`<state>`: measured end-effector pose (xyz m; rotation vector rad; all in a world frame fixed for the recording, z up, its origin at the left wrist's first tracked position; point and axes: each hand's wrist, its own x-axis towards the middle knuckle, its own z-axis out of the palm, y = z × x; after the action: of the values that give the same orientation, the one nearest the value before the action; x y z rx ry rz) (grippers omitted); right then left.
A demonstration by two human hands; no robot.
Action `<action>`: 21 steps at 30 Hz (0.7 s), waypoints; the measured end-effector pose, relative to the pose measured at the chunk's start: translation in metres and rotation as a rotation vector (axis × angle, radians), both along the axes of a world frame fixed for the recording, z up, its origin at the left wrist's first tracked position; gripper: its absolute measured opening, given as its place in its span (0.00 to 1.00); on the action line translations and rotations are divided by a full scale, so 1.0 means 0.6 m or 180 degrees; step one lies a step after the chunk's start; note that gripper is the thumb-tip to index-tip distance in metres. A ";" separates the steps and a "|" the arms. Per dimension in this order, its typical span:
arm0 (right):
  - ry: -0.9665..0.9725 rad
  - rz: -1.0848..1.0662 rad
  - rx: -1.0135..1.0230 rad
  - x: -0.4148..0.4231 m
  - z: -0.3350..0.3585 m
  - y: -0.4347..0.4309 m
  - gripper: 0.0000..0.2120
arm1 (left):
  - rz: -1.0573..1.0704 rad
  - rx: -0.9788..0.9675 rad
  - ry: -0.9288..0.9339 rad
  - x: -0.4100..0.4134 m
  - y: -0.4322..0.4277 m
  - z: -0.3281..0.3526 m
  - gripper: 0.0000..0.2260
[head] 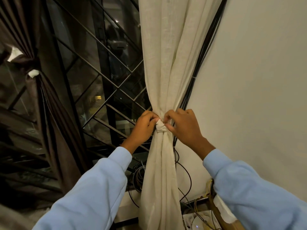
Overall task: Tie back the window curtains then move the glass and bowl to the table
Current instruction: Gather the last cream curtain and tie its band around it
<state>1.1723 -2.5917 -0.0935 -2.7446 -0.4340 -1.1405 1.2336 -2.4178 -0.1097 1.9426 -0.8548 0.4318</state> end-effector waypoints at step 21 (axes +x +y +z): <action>0.0224 0.0011 0.3594 0.026 -0.172 0.043 0.08 | 0.0055 -0.0188 0.0755 0.022 -0.052 -0.076 0.08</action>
<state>1.1880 -2.5656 -0.1966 -1.7628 0.1932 -0.8667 1.2466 -2.4489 -0.1551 1.9025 -0.6654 0.2278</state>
